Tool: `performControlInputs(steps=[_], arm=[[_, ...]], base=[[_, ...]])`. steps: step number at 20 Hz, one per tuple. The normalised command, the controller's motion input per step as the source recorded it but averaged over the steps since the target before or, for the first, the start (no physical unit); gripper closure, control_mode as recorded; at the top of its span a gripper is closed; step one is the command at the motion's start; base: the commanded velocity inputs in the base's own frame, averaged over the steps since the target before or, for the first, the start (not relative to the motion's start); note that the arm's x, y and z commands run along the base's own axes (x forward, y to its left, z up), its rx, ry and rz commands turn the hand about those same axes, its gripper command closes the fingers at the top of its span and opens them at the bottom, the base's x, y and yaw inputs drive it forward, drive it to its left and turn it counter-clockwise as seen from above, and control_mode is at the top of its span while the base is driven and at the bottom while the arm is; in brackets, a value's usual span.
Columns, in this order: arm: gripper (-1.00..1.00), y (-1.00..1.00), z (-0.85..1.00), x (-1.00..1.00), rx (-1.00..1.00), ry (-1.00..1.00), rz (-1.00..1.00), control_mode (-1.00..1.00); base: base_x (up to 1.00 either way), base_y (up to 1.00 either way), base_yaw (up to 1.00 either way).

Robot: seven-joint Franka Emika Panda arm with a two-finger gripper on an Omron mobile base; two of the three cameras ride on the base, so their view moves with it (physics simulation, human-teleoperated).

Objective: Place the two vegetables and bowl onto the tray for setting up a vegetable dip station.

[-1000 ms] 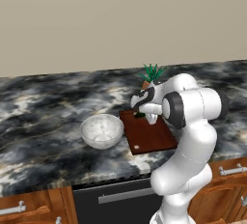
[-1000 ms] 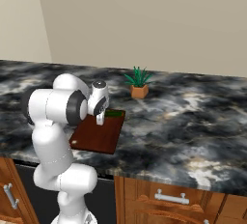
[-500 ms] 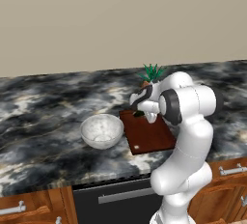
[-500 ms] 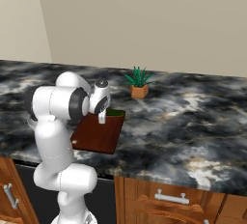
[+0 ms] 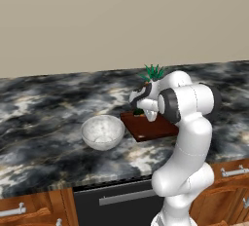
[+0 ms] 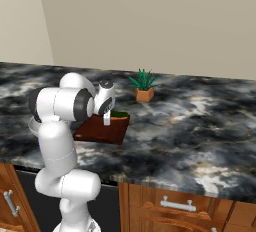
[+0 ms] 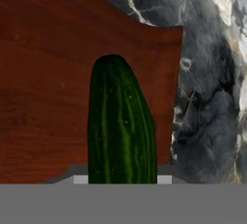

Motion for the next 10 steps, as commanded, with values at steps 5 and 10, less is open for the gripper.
performControlInputs(steps=[5,10], arm=[[1.00,0.00,0.00,0.00,0.00,0.00,0.06,-1.00],[1.00,0.00,0.00,0.00,0.00,0.00,0.00,-1.00]], base=[[0.00,0.00,0.00],[0.00,0.00,0.00]])
